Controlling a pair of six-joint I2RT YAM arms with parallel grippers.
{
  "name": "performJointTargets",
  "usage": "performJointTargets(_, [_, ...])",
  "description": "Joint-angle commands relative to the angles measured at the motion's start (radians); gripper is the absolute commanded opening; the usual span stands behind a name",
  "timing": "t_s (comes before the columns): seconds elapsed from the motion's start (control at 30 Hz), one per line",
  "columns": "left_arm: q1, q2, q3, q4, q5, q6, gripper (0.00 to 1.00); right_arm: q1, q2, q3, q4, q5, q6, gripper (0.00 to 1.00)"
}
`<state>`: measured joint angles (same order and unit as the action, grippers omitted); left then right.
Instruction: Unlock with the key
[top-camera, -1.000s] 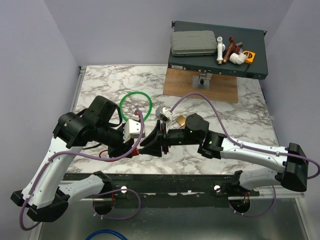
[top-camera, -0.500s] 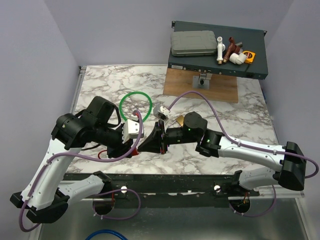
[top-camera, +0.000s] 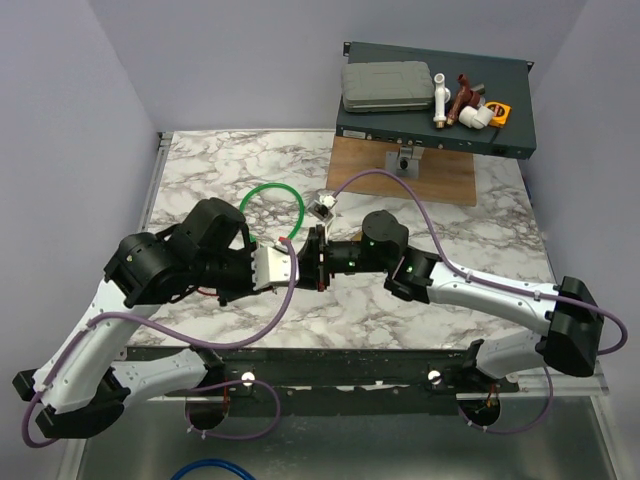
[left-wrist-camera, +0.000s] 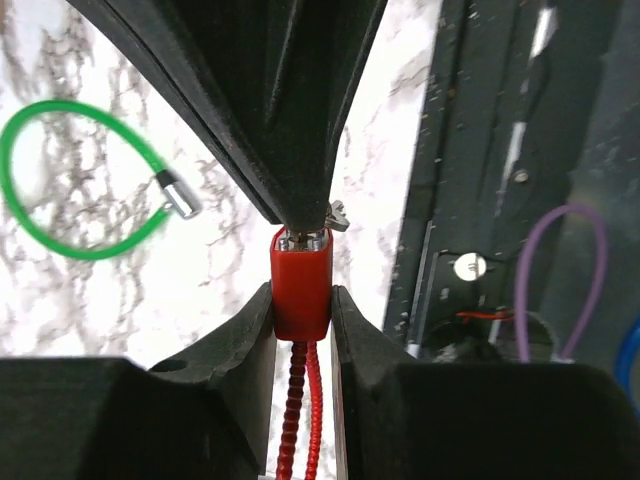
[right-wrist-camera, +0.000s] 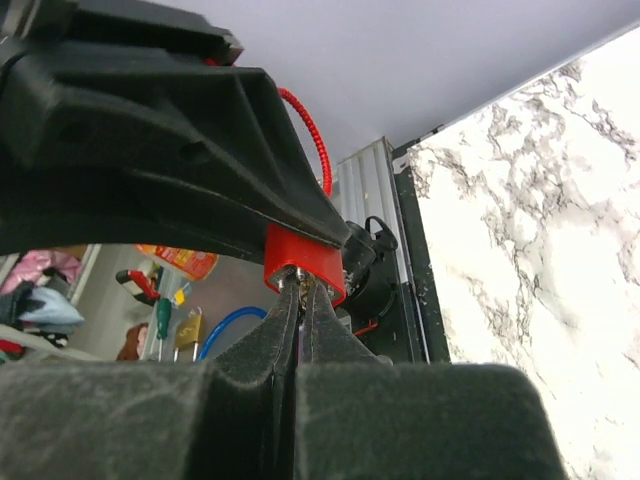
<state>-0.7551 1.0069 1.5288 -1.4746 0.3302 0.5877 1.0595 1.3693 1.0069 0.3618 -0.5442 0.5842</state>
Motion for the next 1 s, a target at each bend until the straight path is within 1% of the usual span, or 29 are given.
performJointTargets(0.0, [-0.058,0.003,-0.027,0.157,-0.272,0.076,0.0,0.0,0.0,0.037,-0.016,0.01,0.105,0.01])
performJointTargets(0.1, [-0.064,-0.015,-0.023,0.239,-0.32,0.097,0.0,-0.007,-0.008,0.03,-0.026,0.054,0.143,0.01])
performJointTargets(0.23, [-0.067,-0.042,-0.043,0.354,-0.388,0.09,0.0,-0.031,0.011,0.04,-0.022,0.071,0.259,0.01])
performJointTargets(0.37, [-0.075,-0.073,-0.09,0.436,-0.452,0.095,0.0,-0.052,0.041,0.055,-0.017,0.057,0.361,0.01])
performJointTargets(0.57, [-0.088,-0.119,-0.183,0.57,-0.587,0.192,0.0,-0.071,0.095,0.094,-0.02,-0.012,0.486,0.01])
performJointTargets(0.7, [-0.098,-0.135,-0.233,0.63,-0.645,0.247,0.0,-0.071,0.123,0.128,-0.025,-0.064,0.527,0.01])
performJointTargets(0.83, [-0.105,-0.171,-0.314,0.709,-0.708,0.309,0.0,-0.072,0.12,0.158,-0.071,-0.063,0.528,0.01])
performJointTargets(0.9, [-0.107,-0.185,-0.33,0.737,-0.723,0.319,0.0,-0.073,0.117,0.173,-0.091,-0.066,0.528,0.01])
performJointTargets(0.97, [-0.107,-0.186,-0.325,0.729,-0.717,0.306,0.0,-0.072,0.114,0.189,-0.108,-0.068,0.528,0.01])
